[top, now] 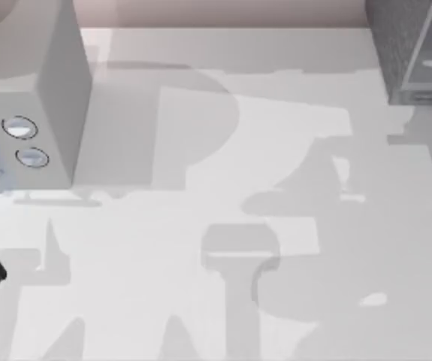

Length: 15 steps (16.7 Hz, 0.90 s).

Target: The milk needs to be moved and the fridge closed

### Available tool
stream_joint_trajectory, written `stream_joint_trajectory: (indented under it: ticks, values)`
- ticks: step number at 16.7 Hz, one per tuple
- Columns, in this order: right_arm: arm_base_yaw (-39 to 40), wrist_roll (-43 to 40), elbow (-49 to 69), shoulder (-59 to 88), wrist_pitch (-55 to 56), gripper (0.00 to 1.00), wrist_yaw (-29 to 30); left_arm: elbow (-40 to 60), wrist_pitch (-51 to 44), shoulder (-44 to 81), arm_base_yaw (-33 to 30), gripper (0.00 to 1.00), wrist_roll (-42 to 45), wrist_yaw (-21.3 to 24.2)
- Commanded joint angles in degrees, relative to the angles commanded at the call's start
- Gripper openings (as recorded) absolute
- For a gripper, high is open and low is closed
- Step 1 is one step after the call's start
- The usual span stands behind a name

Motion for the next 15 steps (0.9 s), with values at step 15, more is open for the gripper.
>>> stream_joint_trajectory:
  ticks: [15]
  values:
    - [-7.3,0.2,28.3,25.7,-2.2,0.00,-6.1,0.0,0.0,0.0,0.0,1.00,0.0,0.0]
